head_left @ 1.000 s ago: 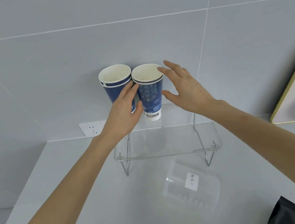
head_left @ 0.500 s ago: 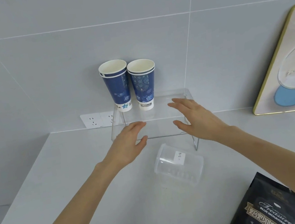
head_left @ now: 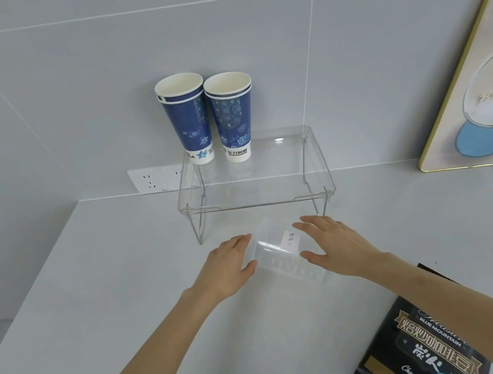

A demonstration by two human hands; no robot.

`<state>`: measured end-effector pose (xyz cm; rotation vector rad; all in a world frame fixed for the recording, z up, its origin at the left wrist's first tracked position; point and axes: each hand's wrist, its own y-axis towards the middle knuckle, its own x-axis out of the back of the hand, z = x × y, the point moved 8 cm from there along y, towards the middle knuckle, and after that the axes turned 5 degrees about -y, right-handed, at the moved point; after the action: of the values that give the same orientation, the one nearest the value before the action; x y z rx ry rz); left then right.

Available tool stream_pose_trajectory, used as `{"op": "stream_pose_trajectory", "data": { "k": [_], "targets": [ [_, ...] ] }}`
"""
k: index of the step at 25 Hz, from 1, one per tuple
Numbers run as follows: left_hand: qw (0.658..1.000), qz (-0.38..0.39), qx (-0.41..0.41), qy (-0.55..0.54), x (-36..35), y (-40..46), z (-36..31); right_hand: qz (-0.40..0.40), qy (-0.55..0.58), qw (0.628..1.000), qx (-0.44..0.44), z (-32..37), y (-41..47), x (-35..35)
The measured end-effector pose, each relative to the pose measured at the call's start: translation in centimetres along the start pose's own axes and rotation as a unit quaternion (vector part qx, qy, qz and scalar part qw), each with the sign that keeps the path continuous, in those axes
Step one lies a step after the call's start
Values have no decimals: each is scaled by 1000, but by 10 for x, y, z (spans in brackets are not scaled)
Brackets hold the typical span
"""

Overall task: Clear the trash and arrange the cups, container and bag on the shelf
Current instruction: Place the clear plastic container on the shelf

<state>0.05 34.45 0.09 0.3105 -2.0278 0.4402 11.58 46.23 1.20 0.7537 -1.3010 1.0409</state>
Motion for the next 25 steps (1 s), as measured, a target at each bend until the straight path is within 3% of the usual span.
{"op": "stream_pose_trajectory", "data": {
  "k": [3,6,12,17,20,23,25],
  "targets": [
    [1000,20,21,-10,-14,5,1,47,9,998,-29,-3,0,-21],
    [998,15,36,-51,-21,8,5,46,18,998,-41,-4,1,-27],
    [950,-63,99,-289,-11,5,23,37,28,999,-23,7,-2,-25],
    [944,-88,54,-314,19,-24,27,38,60,997,5,34,-8,-27],
    [953,-111,14,-281,40,-44,26,26,78,996,25,56,-5,-30],
    [985,-140,-32,-101,56,-59,27,-7,107,993,39,71,2,-25],
    [984,-161,-80,-10,62,-66,23,-40,124,990,52,78,5,-17]
  ]
}}
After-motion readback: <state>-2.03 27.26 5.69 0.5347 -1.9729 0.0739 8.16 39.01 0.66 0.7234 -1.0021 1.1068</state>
